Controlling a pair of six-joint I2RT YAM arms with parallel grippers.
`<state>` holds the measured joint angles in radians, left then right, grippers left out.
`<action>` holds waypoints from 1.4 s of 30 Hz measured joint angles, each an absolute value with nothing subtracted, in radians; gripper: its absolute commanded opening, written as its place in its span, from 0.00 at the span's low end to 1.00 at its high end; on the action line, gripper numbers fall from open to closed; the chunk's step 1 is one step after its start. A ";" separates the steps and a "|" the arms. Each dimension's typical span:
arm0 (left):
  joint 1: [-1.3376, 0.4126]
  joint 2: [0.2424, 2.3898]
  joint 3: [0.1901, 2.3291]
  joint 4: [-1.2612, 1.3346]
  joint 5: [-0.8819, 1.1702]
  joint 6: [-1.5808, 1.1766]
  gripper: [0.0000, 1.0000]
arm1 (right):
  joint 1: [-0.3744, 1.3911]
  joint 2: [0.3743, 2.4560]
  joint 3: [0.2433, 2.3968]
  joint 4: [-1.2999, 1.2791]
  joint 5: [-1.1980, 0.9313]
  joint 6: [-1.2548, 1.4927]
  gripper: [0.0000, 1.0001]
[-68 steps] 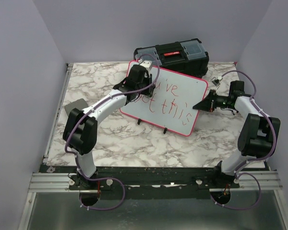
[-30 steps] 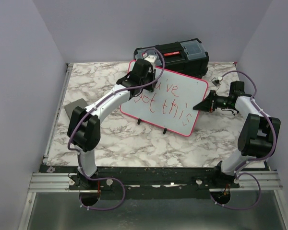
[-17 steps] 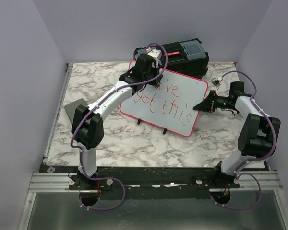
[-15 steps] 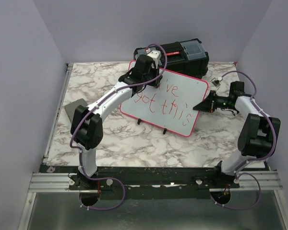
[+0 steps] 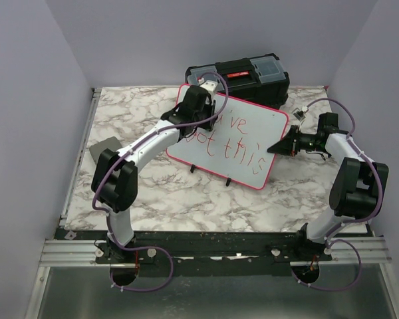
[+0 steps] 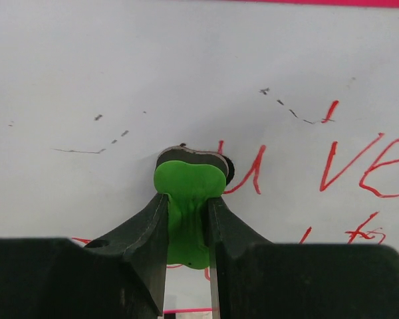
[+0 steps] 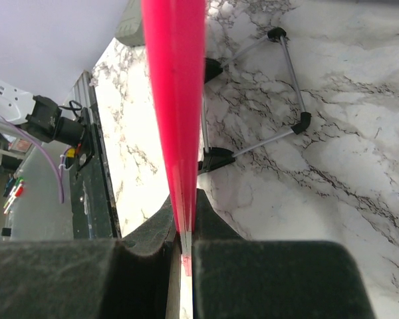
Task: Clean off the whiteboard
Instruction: Erase the whiteboard at the whiteboard stand.
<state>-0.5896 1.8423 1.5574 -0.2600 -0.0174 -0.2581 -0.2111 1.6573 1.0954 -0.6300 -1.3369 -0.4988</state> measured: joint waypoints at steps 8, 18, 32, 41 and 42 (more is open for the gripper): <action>-0.558 1.924 1.768 -0.400 -0.041 -0.255 0.00 | -0.210 1.657 1.095 -0.630 -1.341 -0.499 0.01; -0.583 1.954 1.816 -0.414 -0.056 -0.251 0.00 | -0.211 1.658 1.095 -0.632 -1.340 -0.500 0.01; -0.675 1.850 1.539 -0.272 -0.075 -0.250 0.00 | -0.213 1.661 1.095 -0.639 -1.339 -0.509 0.01; -0.622 1.895 1.675 -0.418 -0.044 -0.255 0.00 | -0.209 1.666 1.114 -0.657 -1.341 -0.525 0.01; -0.612 1.911 1.716 -0.449 -0.044 -0.252 0.00 | -0.208 1.666 1.114 -0.657 -1.341 -0.525 0.01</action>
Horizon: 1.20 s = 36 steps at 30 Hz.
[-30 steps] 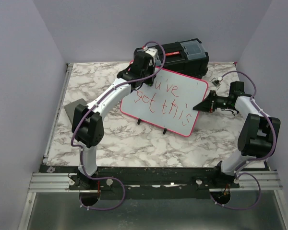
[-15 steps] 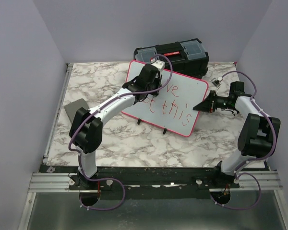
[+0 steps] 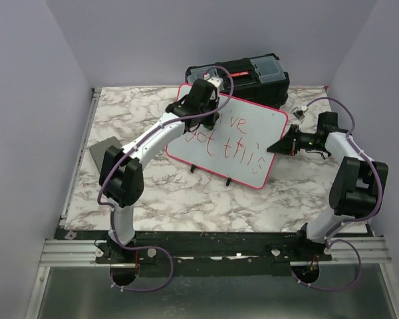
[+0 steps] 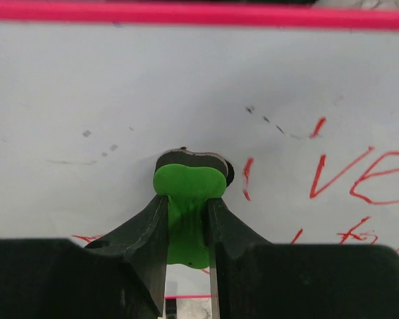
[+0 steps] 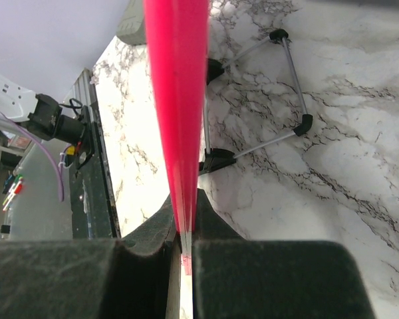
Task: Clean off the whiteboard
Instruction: Erase the whiteboard at the whiteboard stand.
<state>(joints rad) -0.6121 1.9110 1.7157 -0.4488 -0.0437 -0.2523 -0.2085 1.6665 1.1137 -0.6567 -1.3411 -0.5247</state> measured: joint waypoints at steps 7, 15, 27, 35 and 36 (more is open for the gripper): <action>-0.569 1.994 1.923 -0.558 -0.044 -0.243 0.00 | -0.208 1.666 1.114 -0.661 -1.345 -0.526 0.01; -0.587 1.981 1.875 -0.514 -0.044 -0.240 0.00 | -0.210 1.666 1.114 -0.673 -1.344 -0.534 0.01; -0.628 1.851 1.557 -0.286 -0.052 -0.272 0.00 | -0.212 1.672 1.117 -0.686 -1.345 -0.550 0.01; -0.612 1.921 1.744 -0.466 -0.043 -0.285 0.00 | -0.211 1.677 1.127 -0.701 -1.349 -0.566 0.01; -0.612 1.939 1.785 -0.493 -0.041 -0.285 0.00 | -0.211 1.678 1.127 -0.701 -1.349 -0.566 0.01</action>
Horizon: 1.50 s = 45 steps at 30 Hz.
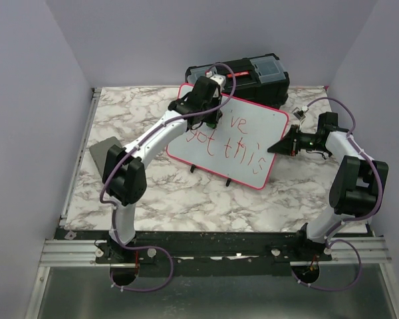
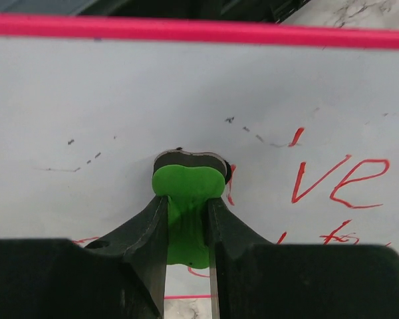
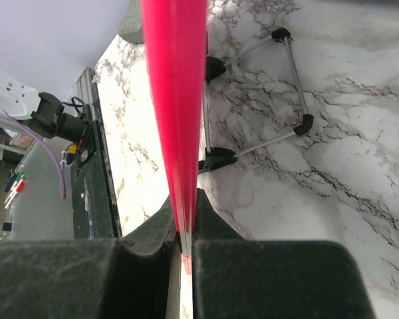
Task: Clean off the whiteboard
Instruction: Erase the whiteboard at the whiteboard stand.
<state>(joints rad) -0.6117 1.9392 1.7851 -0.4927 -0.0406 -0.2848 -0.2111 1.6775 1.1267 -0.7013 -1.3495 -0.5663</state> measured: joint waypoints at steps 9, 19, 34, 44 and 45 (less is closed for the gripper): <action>-0.616 1.987 1.886 -0.517 0.001 -0.297 0.00 | -0.212 1.678 1.127 -0.706 -1.351 -0.569 0.01; -0.630 1.858 1.569 -0.302 0.019 -0.331 0.00 | -0.212 1.679 1.127 -0.709 -1.351 -0.570 0.01; -0.626 1.989 1.883 -0.551 0.000 -0.331 0.00 | -0.212 1.684 1.129 -0.702 -1.351 -0.604 0.01; -0.629 1.950 1.776 -0.434 0.017 -0.361 0.00 | -0.212 1.684 1.131 -0.702 -1.345 -0.618 0.01; -0.630 1.938 1.751 -0.408 0.018 -0.363 0.00 | -0.212 1.684 1.131 -0.704 -1.345 -0.619 0.01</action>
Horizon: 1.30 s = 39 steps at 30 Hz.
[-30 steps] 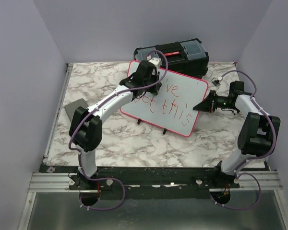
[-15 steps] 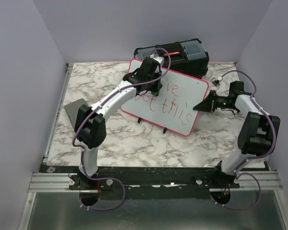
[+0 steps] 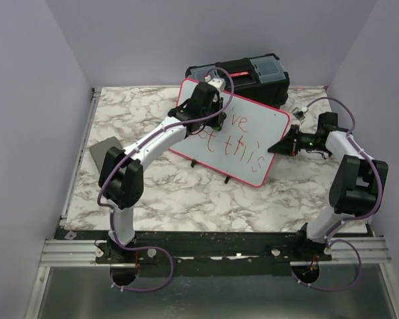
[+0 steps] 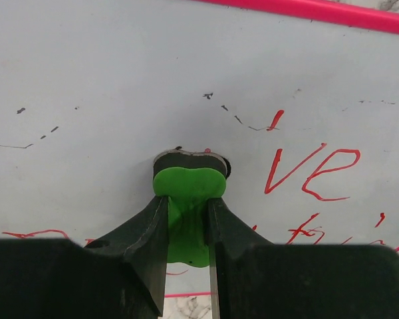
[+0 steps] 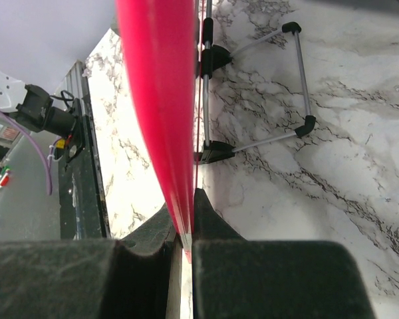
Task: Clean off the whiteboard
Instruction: Erase the whiteboard at the whiteboard stand.
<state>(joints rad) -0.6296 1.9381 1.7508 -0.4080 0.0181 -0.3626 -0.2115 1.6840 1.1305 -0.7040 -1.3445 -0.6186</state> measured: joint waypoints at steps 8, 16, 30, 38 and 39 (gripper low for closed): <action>-0.634 1.838 1.485 -0.187 0.020 -0.373 0.00 | -0.212 1.684 1.131 -0.706 -1.344 -0.619 0.01; -0.637 1.829 1.474 -0.191 0.019 -0.373 0.00 | -0.211 1.684 1.131 -0.706 -1.345 -0.620 0.01; -0.621 1.934 1.742 -0.321 -0.005 -0.430 0.00 | -0.211 1.684 1.142 -0.697 -1.342 -0.631 0.01; -0.603 1.888 1.618 -0.186 0.019 -0.509 0.00 | -0.208 1.684 1.142 -0.697 -1.342 -0.630 0.01; -0.600 1.879 1.590 -0.155 0.019 -0.517 0.00 | -0.208 1.684 1.142 -0.698 -1.342 -0.631 0.01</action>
